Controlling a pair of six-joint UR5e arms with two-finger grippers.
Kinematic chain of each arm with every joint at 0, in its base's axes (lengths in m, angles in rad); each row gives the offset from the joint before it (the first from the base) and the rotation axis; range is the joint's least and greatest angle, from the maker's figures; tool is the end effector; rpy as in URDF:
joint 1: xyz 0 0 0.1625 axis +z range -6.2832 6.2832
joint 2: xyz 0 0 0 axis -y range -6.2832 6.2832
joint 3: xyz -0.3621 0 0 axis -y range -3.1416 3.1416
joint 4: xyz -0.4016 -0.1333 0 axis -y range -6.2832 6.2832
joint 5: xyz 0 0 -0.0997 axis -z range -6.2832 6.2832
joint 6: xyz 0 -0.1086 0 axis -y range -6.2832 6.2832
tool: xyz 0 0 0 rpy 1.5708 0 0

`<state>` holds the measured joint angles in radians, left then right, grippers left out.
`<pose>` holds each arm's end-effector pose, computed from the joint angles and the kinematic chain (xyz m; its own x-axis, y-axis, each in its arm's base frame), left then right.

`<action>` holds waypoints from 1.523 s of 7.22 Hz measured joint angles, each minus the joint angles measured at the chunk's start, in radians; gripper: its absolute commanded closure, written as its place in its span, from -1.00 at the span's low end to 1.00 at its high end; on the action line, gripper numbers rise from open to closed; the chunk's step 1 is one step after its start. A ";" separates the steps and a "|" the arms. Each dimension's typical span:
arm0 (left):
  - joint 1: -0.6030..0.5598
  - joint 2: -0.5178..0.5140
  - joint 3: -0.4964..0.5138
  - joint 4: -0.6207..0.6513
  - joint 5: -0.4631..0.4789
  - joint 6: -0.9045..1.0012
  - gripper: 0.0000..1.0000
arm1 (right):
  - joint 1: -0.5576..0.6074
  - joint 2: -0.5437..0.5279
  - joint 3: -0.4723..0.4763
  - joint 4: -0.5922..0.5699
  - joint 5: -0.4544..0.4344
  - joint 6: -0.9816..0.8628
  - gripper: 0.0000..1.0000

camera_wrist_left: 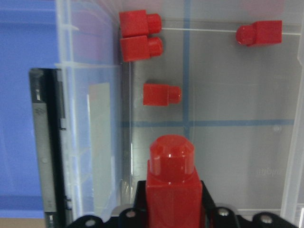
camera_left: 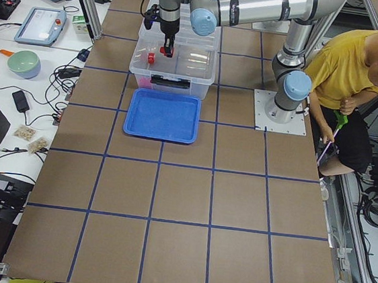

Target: Place red block in blue tray from box

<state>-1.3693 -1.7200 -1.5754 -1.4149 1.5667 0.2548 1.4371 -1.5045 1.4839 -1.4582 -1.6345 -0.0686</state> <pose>-0.0208 -0.5662 0.3507 -0.9986 0.0533 0.0034 0.0533 0.9986 -0.0031 0.0566 -0.5271 0.4150 -0.9966 0.0593 0.0569 0.0646 0.9933 0.0960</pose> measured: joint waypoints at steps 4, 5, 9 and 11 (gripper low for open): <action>0.269 -0.101 -0.028 0.087 -0.026 0.342 0.84 | -0.110 0.022 0.006 -0.017 -0.071 -0.050 -1.00; 0.282 -0.148 -0.061 0.169 -0.039 0.364 0.84 | -0.153 0.043 0.016 -0.027 -0.074 -0.069 -1.00; 0.291 -0.247 -0.207 0.389 -0.047 0.373 0.65 | -0.229 0.112 0.121 -0.194 -0.068 -0.231 -1.00; 0.291 -0.271 -0.235 0.398 -0.046 0.366 -0.45 | -0.231 0.114 0.179 -0.254 -0.069 -0.242 -1.00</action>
<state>-1.0785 -1.9910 -1.8109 -1.0169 1.5209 0.6206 1.2064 -1.3903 1.6628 -1.7123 -1.7035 -0.3108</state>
